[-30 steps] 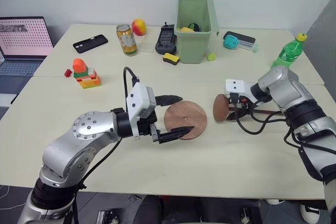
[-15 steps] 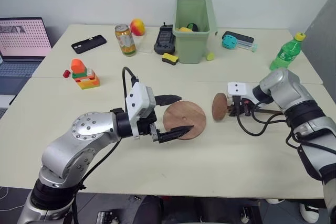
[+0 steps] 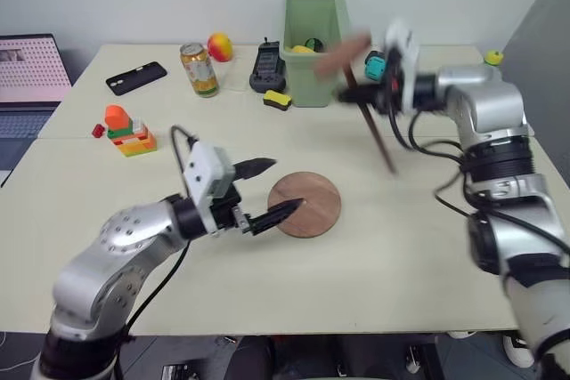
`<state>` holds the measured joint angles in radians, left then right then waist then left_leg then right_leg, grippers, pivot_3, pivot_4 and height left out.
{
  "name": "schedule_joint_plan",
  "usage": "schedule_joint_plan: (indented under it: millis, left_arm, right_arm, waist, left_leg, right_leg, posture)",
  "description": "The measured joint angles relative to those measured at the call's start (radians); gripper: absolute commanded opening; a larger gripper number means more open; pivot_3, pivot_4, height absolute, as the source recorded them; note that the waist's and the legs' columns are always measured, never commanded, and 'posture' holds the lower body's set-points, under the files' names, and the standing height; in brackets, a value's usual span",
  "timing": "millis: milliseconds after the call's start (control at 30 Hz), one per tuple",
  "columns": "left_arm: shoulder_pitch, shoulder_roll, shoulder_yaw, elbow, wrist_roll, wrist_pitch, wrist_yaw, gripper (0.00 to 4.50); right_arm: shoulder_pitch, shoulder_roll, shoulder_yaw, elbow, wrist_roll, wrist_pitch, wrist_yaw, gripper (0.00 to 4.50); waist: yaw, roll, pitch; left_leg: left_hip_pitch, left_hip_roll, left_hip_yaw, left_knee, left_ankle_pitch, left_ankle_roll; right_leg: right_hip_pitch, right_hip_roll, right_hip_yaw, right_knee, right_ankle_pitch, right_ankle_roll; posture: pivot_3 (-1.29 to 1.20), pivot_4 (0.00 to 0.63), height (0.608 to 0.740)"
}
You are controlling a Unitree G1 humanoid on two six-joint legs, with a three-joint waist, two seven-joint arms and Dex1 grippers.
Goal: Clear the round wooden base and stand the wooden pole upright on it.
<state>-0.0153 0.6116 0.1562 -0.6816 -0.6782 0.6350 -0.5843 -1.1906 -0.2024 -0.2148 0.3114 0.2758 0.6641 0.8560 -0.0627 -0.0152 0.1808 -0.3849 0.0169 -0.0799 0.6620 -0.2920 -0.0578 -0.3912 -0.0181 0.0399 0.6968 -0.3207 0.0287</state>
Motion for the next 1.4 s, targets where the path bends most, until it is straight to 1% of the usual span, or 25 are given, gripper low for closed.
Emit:
schedule_joint_plan:
  millis: [33,67,100,167,200,300,400,467,633,767,1067,1400]
  left_arm:
    - [0.078,0.002,0.011,-0.029,0.035,-0.023,0.015,4.50]
    - [0.162,-0.009,0.013,-0.043,0.059,-0.037,0.027,4.50]
    - [0.222,-0.028,0.017,-0.048,0.070,-0.047,0.033,4.50]
    - [0.305,-0.061,0.041,-0.062,0.062,-0.076,0.028,4.50]
    - [0.345,-0.079,0.053,-0.078,0.061,-0.108,0.027,4.50]
    - [0.419,-0.107,0.060,-0.112,0.074,-0.171,0.021,4.50]
    - [0.440,-0.110,0.058,-0.125,0.102,-0.223,0.015,4.50]
    - [0.443,-0.109,0.055,-0.132,0.109,-0.246,0.004,4.50]
    - [0.424,-0.090,0.014,-0.134,0.107,-0.265,-0.036,4.50]
    - [0.397,-0.087,0.007,-0.134,0.106,-0.269,-0.037,4.50]
    - [0.388,-0.077,0.007,-0.130,0.103,-0.268,-0.038,4.50]
    - [0.386,-0.077,0.008,-0.107,0.103,-0.272,-0.042,4.50]
  right_arm:
    - [0.036,0.079,-0.041,-0.089,0.025,-0.010,-0.097,0.28]
    - [0.107,0.147,-0.039,-0.183,0.030,-0.065,-0.170,0.28]
    - [0.183,0.201,-0.028,-0.242,0.028,-0.117,-0.220,0.28]
    - [0.325,0.301,-0.003,-0.299,0.022,-0.173,-0.308,0.28]
    - [0.404,0.328,0.051,-0.310,-0.003,-0.230,-0.345,0.28]
    - [0.501,0.332,0.155,-0.345,-0.062,-0.364,-0.362,0.28]
    - [0.537,0.332,0.202,-0.412,-0.056,-0.386,-0.386,0.28]
    - [0.553,0.326,0.208,-0.445,-0.046,-0.376,-0.397,0.28]
    - [0.612,0.251,0.227,-0.505,-0.015,-0.323,-0.400,0.28]
    - [0.644,0.241,0.253,-0.502,-0.014,-0.321,-0.400,0.28]
    - [0.654,0.240,0.296,-0.498,-0.008,-0.327,-0.404,0.28]
    - [0.684,0.164,0.298,-0.531,0.019,-0.343,-0.398,0.28]
  waist:
    - [0.002,-0.002,-0.002]
    - [0.005,-0.002,-0.003]
    - [0.014,-0.002,-0.003]
    - [0.031,-0.002,-0.003]
    - [0.037,0.000,-0.001]
    - [0.038,0.000,-0.001]
    - [0.035,0.000,-0.001]
    - [0.033,0.000,-0.001]
    - [0.030,0.000,-0.001]
    - [0.029,0.000,-0.001]
    - [0.029,0.000,-0.001]
    - [0.031,0.000,-0.002]
  left_leg:
    - [0.000,0.002,0.000,0.000,0.000,0.000]
    - [0.001,0.000,0.000,-0.001,-0.001,0.000]
    - [0.000,-0.002,0.000,0.000,-0.002,0.002]
    - [-0.002,-0.005,0.001,0.003,-0.002,0.002]
    - [-0.003,-0.008,0.000,0.004,-0.002,0.003]
    - [0.002,-0.009,0.003,0.004,-0.002,0.003]
    - [0.003,-0.006,0.001,0.003,-0.002,0.003]
    - [0.003,-0.005,0.000,0.002,-0.002,0.003]
    - [0.003,-0.004,0.001,0.001,-0.002,0.003]
    - [0.003,-0.004,0.002,0.001,-0.002,0.003]
    - [0.003,-0.004,0.002,0.001,-0.002,0.003]
    - [0.004,-0.005,0.001,0.001,-0.002,0.003]
  right_leg:
    - [0.001,0.001,0.000,0.000,0.000,0.000]
    - [0.001,0.000,0.001,-0.001,0.000,0.000]
    - [0.001,-0.002,0.001,-0.001,0.000,0.000]
    - [0.000,-0.005,0.003,-0.001,0.000,0.000]
    - [0.000,-0.006,0.003,0.001,0.001,0.002]
    - [0.003,-0.006,0.003,0.000,0.003,0.003]
    - [0.003,-0.003,0.003,0.001,0.003,0.003]
    - [0.003,-0.002,0.003,0.001,0.002,0.003]
    - [0.003,-0.001,0.003,0.000,0.002,0.003]
    - [0.003,-0.001,0.003,0.000,0.002,0.003]
    - [0.003,-0.001,0.003,0.000,0.002,0.003]
    - [0.004,-0.001,0.003,0.000,0.002,0.003]
  posture:
    - [0.00,0.150,0.740]
    - [0.00,0.150,0.740]
    - [0.00,0.150,0.740]
    - [0.00,0.150,0.740]
    - [0.00,0.150,0.740]
    - [0.00,0.150,0.740]
    - [0.00,0.150,0.740]
    - [0.00,0.150,0.740]
    - [0.00,0.150,0.740]
    - [0.00,0.150,0.740]
    - [0.00,0.150,0.740]
    - [0.00,0.150,0.740]
